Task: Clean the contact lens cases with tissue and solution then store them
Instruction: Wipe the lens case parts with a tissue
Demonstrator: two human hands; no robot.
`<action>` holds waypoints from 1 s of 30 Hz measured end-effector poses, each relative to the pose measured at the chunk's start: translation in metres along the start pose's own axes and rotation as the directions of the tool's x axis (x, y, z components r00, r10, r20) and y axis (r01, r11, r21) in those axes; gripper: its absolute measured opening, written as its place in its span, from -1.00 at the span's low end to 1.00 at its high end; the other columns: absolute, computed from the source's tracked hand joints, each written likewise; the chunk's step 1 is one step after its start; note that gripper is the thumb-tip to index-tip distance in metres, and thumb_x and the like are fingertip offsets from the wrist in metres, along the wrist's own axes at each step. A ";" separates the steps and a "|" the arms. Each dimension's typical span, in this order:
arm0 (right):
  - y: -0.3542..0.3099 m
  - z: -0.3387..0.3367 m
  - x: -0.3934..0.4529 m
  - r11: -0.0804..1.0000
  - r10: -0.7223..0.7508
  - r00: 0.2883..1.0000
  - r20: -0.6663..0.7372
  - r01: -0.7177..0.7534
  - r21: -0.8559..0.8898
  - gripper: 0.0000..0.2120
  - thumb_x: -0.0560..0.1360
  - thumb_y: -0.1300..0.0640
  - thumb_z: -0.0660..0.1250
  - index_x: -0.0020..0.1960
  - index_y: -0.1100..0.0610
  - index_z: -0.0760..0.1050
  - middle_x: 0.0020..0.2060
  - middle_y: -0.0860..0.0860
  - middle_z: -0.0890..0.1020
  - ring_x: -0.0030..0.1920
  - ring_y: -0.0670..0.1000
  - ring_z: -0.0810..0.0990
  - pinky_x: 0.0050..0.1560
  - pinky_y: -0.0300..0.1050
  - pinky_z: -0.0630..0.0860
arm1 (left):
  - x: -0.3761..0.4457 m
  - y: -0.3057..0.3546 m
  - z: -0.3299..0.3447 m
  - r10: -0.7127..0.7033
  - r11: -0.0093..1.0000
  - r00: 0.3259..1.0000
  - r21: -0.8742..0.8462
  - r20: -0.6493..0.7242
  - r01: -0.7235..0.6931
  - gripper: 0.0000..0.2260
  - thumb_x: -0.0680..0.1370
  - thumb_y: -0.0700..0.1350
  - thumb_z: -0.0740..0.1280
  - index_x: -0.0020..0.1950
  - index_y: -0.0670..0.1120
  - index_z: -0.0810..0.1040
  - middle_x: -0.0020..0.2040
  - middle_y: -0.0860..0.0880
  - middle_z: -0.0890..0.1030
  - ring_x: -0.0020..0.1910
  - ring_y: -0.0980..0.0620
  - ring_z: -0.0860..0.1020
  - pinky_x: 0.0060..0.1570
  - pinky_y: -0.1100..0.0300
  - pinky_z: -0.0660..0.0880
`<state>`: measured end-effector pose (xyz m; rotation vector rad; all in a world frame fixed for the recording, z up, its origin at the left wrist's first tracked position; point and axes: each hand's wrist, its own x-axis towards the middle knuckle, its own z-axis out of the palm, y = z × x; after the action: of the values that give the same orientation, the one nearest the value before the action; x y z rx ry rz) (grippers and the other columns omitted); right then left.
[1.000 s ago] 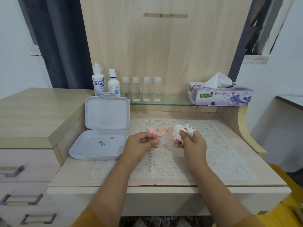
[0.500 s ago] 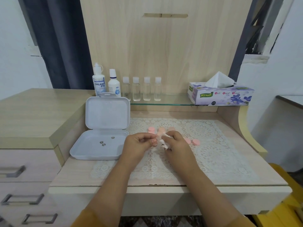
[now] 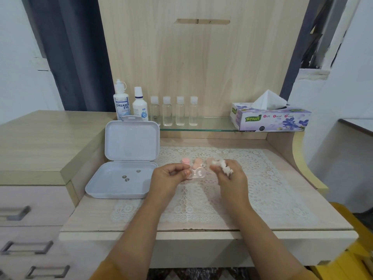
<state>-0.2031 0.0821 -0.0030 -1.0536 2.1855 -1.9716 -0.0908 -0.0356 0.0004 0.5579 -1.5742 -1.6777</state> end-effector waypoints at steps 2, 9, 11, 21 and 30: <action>0.000 0.001 -0.001 1.000 -0.022 1.000 -0.021 0.022 -0.014 -0.92 0.60 0.14 0.25 -0.04 0.05 0.50 0.01 -0.11 0.43 -0.06 -0.25 0.44 -0.06 -0.35 0.35 | 0.000 0.000 0.001 -0.006 1.000 1.000 0.012 0.006 0.006 -0.85 0.44 -0.37 0.43 -0.14 -0.13 0.67 -0.23 -0.09 0.70 -0.22 -0.02 0.68 -0.10 0.22 0.61; 0.009 0.006 -0.003 0.941 -0.168 0.972 0.165 0.208 -0.267 -0.91 0.58 0.16 0.30 0.04 0.06 0.57 -0.06 -0.10 0.54 -0.06 -0.17 0.47 -0.10 -0.31 0.41 | 0.000 -0.001 0.001 -0.031 1.000 0.999 0.005 0.022 0.031 -0.87 0.45 -0.36 0.42 -0.14 -0.14 0.67 -0.23 -0.12 0.70 -0.24 -0.03 0.68 -0.15 0.23 0.61; 0.012 0.010 -0.004 0.869 -0.244 0.956 0.164 0.291 -0.400 -0.94 0.54 0.16 0.35 -0.09 0.14 0.56 -0.16 -0.06 0.52 -0.16 -0.07 0.46 -0.20 -0.24 0.38 | -0.001 0.000 0.001 -0.029 1.000 0.999 -0.008 0.022 0.029 -0.88 0.44 -0.37 0.43 -0.13 -0.16 0.67 -0.23 -0.14 0.70 -0.22 -0.04 0.68 -0.14 0.23 0.61; 0.000 0.006 -0.006 0.970 0.014 1.000 0.020 -0.009 -0.241 -0.93 0.49 0.13 0.32 -0.08 0.01 0.43 -0.33 -0.08 0.52 -0.31 -0.09 0.47 -0.32 -0.19 0.36 | -0.007 0.002 0.002 -0.062 0.994 0.985 0.096 0.162 0.046 -0.80 0.38 -0.37 0.48 -0.08 -0.12 0.68 -0.16 -0.04 0.71 -0.15 0.09 0.66 -0.10 0.22 0.61; 0.006 0.007 -0.004 0.964 -0.073 0.980 0.186 0.117 -0.237 -0.86 0.52 0.21 0.33 -0.03 0.11 0.66 -0.10 -0.11 0.57 -0.09 -0.15 0.54 -0.13 -0.33 0.43 | -0.004 0.000 0.000 -0.005 0.995 0.995 0.098 0.104 -0.006 -0.84 0.38 -0.34 0.49 -0.09 -0.14 0.68 -0.18 -0.06 0.70 -0.18 0.13 0.64 -0.12 0.30 0.57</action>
<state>-0.1994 0.0776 -0.0116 -1.3313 2.3659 -1.5933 -0.0882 -0.0320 -0.0001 0.5272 -1.7394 -1.6592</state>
